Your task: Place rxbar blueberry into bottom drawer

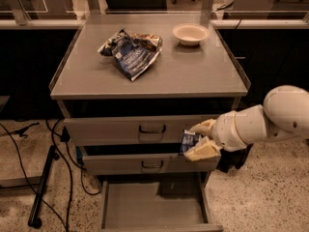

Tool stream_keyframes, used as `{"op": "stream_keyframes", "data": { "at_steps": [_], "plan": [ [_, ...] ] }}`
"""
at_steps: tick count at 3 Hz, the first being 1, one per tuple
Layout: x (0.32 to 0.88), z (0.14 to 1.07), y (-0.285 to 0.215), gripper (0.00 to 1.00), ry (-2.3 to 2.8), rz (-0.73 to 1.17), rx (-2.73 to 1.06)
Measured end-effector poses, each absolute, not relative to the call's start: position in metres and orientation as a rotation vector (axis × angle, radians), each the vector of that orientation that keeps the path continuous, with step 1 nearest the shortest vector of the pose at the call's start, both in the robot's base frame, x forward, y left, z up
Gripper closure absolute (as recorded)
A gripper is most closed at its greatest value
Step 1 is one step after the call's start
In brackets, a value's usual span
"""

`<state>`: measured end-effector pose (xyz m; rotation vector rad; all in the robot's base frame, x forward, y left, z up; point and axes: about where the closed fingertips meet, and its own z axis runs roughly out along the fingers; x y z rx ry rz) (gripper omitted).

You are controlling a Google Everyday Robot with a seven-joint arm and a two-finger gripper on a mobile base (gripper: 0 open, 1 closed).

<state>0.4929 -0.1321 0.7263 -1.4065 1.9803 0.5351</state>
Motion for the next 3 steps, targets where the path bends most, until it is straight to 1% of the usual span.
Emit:
{"op": "stream_keyframes", "data": {
  "at_steps": [1, 2, 3],
  "plan": [
    [0.482, 0.666, -0.128, 1.0, 1.95, 0.528, -1.407],
    [0.473, 0.584, -0.122, 1.0, 1.933, 0.549, -1.381],
    [0.472, 0.582, -0.122, 1.0, 1.933, 0.548, -1.382]
  ]
}}
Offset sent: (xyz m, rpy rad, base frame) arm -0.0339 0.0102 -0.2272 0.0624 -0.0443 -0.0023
